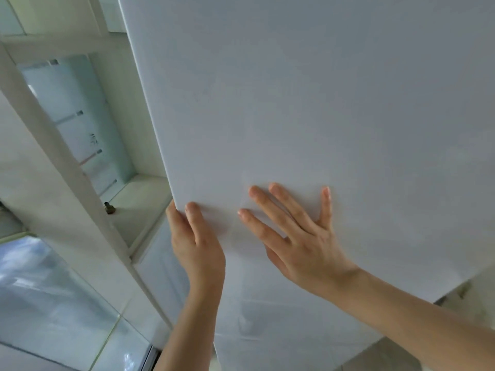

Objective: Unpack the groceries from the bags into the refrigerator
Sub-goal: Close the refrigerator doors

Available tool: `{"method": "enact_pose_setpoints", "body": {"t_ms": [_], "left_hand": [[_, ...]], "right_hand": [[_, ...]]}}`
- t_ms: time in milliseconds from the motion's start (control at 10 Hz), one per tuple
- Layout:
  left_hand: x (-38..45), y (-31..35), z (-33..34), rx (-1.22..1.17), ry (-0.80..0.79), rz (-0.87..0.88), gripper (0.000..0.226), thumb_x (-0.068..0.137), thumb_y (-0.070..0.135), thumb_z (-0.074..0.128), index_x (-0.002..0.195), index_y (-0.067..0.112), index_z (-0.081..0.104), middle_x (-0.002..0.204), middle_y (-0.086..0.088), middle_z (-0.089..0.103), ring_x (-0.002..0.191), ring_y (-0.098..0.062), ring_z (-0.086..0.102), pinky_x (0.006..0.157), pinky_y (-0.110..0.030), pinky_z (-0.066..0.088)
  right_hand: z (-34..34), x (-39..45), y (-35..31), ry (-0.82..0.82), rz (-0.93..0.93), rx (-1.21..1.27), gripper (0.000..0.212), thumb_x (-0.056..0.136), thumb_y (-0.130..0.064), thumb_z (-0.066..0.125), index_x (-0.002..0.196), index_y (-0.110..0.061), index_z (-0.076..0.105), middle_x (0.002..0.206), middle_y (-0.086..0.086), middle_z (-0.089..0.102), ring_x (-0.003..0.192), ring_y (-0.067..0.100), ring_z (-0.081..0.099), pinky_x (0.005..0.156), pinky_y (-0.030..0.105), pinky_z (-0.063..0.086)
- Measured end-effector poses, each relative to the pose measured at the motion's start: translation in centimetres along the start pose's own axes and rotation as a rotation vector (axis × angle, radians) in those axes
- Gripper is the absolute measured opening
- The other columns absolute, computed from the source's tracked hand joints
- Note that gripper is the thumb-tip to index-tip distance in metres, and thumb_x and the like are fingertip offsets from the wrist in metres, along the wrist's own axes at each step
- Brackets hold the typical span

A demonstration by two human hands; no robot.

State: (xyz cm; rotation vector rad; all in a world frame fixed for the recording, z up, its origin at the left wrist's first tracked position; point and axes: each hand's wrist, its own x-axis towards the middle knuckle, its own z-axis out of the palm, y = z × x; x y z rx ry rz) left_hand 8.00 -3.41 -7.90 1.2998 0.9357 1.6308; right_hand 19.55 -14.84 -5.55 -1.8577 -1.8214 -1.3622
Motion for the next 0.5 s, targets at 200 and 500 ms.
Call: {"method": "enact_pose_setpoints", "body": {"t_ms": [200,500], "left_hand": [[0.5,0.2,-1.1,0.044,-0.203,-0.015,0.035,0.101,0.035,0.033,0.121,0.01,0.045,0.098,0.01,0.057,0.094,-0.005,0.055,0.081,-0.018,0.043],[-1.5,-1.3,-3.6,0.201,-0.32,-0.075,0.073,0.089,0.055,0.049,0.151,0.026,0.022,0.149,0.008,0.042,0.137,-0.008,0.039,0.113,-0.038,0.033]], "right_hand": [[0.0,0.1,0.2,-0.01,-0.014,0.024,0.064,0.082,-0.017,0.061,0.142,-0.028,0.046,0.155,0.0,0.028,0.145,0.016,0.025,0.112,0.063,-0.001],[-3.8,-1.1,-1.1,-0.198,0.021,0.242,0.078,0.079,-0.013,0.064,0.15,-0.019,0.031,0.159,0.008,0.02,0.148,0.036,0.009,0.114,0.064,0.005]]}}
